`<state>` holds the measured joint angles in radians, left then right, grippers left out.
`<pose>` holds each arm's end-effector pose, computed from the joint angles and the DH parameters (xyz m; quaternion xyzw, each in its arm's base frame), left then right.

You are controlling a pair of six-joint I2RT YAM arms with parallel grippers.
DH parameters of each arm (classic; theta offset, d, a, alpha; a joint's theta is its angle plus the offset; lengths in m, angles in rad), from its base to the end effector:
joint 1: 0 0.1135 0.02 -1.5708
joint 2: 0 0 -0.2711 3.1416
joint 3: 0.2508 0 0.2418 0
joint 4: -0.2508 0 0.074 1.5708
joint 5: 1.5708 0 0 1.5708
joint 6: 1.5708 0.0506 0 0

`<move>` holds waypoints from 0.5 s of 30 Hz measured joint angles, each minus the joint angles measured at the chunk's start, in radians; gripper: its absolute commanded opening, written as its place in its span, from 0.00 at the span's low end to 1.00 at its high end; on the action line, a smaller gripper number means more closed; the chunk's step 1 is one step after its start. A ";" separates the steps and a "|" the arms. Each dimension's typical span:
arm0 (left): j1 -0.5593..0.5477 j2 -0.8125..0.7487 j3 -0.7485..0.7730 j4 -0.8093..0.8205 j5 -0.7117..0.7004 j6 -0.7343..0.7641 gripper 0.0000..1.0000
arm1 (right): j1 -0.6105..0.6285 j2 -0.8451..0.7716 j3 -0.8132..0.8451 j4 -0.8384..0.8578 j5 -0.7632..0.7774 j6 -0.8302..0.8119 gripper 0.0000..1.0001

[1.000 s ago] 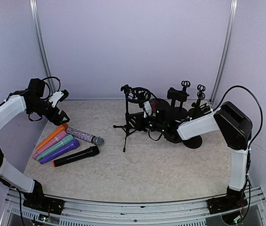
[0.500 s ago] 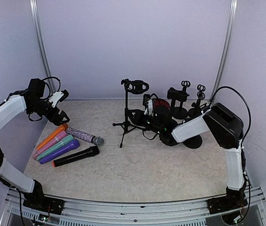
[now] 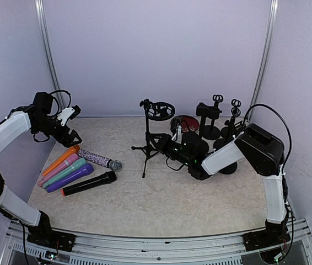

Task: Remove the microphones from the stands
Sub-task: Unscrew the knob on the stand of the microphone stand.

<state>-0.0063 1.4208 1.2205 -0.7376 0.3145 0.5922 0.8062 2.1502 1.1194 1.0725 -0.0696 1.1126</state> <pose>0.2931 -0.0175 0.2953 0.3233 0.8825 -0.0537 0.3372 0.3192 0.3378 0.1755 0.0808 0.6875 0.6044 0.3943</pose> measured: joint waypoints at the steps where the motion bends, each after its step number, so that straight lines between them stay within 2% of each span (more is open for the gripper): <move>1: 0.000 0.000 0.000 0.000 0.000 0.000 0.94 | 0.002 0.000 -0.004 0.008 -0.003 0.035 0.00; 4: 0.000 0.000 0.000 0.000 0.000 -0.001 0.94 | 0.002 0.002 -0.016 0.035 -0.016 0.136 0.01; 7: 0.000 0.000 0.000 0.000 0.000 -0.001 0.94 | -0.001 0.024 -0.016 0.081 -0.027 0.232 0.15; 13: 0.000 0.000 0.000 0.000 0.000 0.000 0.94 | -0.008 0.063 -0.009 0.162 -0.047 0.377 0.22; 15: 0.000 0.000 0.000 0.001 0.000 -0.001 0.94 | -0.010 0.067 -0.009 0.171 -0.051 0.414 0.29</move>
<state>-0.0063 1.4204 1.2205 -0.7368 0.3145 0.5915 0.7959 2.2169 1.1103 1.2434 -0.1207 1.5261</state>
